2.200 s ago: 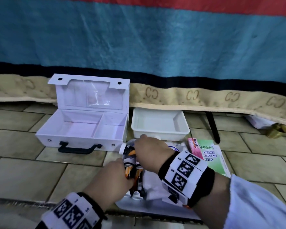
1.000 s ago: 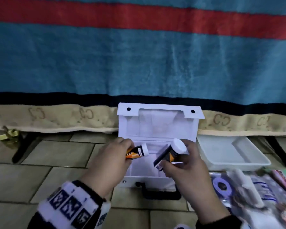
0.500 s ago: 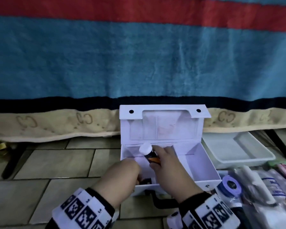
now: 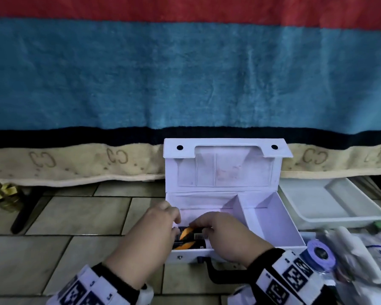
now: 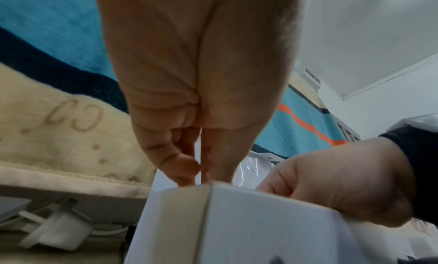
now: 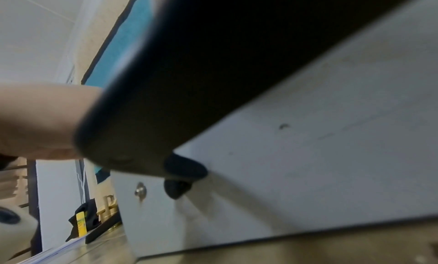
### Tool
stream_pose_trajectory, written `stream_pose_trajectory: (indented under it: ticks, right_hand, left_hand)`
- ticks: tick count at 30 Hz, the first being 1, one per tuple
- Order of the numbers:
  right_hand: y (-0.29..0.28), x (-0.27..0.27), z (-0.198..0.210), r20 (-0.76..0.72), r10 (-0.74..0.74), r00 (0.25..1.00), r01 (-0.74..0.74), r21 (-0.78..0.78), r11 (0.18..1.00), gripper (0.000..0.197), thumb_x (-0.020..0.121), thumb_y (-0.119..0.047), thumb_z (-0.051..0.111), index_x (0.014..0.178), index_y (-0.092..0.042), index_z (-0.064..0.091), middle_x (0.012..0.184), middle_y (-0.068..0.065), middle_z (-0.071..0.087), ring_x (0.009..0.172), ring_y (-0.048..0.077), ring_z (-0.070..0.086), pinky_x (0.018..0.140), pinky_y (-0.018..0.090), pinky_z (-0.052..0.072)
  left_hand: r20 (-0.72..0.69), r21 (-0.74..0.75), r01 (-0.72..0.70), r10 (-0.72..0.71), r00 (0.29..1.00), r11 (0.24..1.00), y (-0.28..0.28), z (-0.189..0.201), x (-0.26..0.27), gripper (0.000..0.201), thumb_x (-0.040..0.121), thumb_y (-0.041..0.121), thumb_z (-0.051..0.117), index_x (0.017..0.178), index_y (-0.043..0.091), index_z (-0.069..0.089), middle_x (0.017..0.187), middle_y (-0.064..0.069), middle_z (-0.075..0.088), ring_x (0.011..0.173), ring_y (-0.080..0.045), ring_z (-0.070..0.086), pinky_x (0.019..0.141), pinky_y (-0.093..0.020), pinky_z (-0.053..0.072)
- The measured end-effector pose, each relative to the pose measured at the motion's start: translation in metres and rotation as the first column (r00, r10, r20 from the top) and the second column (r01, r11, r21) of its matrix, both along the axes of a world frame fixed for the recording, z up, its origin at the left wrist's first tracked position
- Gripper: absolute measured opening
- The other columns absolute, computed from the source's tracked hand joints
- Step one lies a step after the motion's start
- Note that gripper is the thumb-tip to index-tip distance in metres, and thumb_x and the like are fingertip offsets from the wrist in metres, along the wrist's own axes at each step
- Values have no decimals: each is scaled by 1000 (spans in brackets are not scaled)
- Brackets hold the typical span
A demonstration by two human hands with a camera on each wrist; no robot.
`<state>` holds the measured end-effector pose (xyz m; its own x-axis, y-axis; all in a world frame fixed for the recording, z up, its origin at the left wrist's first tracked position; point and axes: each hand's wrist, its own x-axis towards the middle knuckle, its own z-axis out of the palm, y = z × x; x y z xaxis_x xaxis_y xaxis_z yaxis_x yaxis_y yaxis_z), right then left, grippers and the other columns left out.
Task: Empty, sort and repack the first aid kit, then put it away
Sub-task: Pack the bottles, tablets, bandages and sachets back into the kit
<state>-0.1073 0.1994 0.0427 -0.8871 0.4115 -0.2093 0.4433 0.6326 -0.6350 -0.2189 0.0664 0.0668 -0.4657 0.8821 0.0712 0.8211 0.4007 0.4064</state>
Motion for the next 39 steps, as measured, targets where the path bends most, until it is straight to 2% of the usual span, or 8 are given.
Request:
stream_pose_trajectory:
  ticks: [3, 6, 10, 13, 16, 28, 34, 39]
  right_hand:
    - [0, 0, 1, -12, 16, 1000, -16, 20, 1000, 43, 90, -4, 40, 116, -26, 67, 119, -8, 61, 110, 7, 55, 87, 12, 40]
    - [3, -2, -2, -17, -65, 998, 65, -17, 998, 44, 89, 0, 38, 116, -22, 65, 120, -5, 63, 108, 6, 56, 82, 9, 38]
    - [5, -5, -8, 3, -244, 970, 244, 17, 970, 40, 89, -1, 41, 119, -20, 60, 118, 0, 63, 103, 11, 59, 85, 18, 46]
    - [5, -7, -11, 13, -294, 956, 292, 90, 952, 31, 86, -6, 45, 103, -21, 66, 107, 1, 66, 93, 14, 62, 78, 22, 50]
    - [5, -5, -11, 9, -266, 964, 264, 94, 960, 32, 84, -5, 47, 97, -22, 71, 103, 1, 68, 82, 10, 57, 69, 15, 41]
    - [0, -5, -1, -48, -256, 965, 260, 107, 960, 29, 85, -10, 49, 105, -17, 69, 111, 2, 67, 104, 15, 60, 86, 18, 44]
    - [-6, 32, 33, -362, -433, 826, 483, 58, 874, 24, 86, -6, 52, 96, -17, 71, 107, -2, 63, 86, 9, 57, 69, 7, 35]
    - [-10, 114, 52, -459, -608, 647, 679, -15, 734, 20, 83, -11, 58, 86, -23, 73, 81, -12, 63, 70, 1, 56, 58, 5, 39]
  left_hand:
    - [-81, -57, 80, -85, 993, 995, 5, -5, 5, 21, 94, 29, 46, 104, 22, 63, 107, 9, 52, 97, -4, 49, 76, -11, 31]
    - [-102, -137, 120, -134, 986, 983, 5, -5, 11, 57, 77, 46, 19, 80, 20, 69, 86, 4, 64, 88, -13, 59, 75, -16, 33]
    - [-102, -195, 132, -154, 983, 972, 3, -15, 12, 82, 65, 60, 0, 96, 18, 63, 102, -2, 58, 103, -19, 50, 87, -27, 37]
    - [-108, -236, 134, -163, 981, 962, 2, -11, 15, 61, 79, 70, 30, 104, 22, 56, 103, 5, 47, 107, -13, 42, 88, -23, 31]
    - [-143, -267, 108, -150, 978, 958, 3, -9, 19, 45, 82, 55, 56, 113, 23, 53, 116, 7, 45, 114, -11, 40, 92, -21, 30]
    - [-213, -336, 11, -88, 973, 942, 10, -5, 27, 43, 82, 50, 58, 114, 22, 56, 117, 4, 52, 114, -16, 45, 88, -26, 34]
    - [-184, -337, 48, -116, 976, 940, 9, 1, 26, 44, 77, 55, 62, 110, 28, 55, 110, 7, 52, 109, -14, 48, 81, -26, 37]
    - [-121, -142, 149, -167, 979, 979, 23, 14, 56, 41, 75, 54, 64, 108, 30, 58, 98, 11, 47, 105, -15, 49, 79, -27, 40]
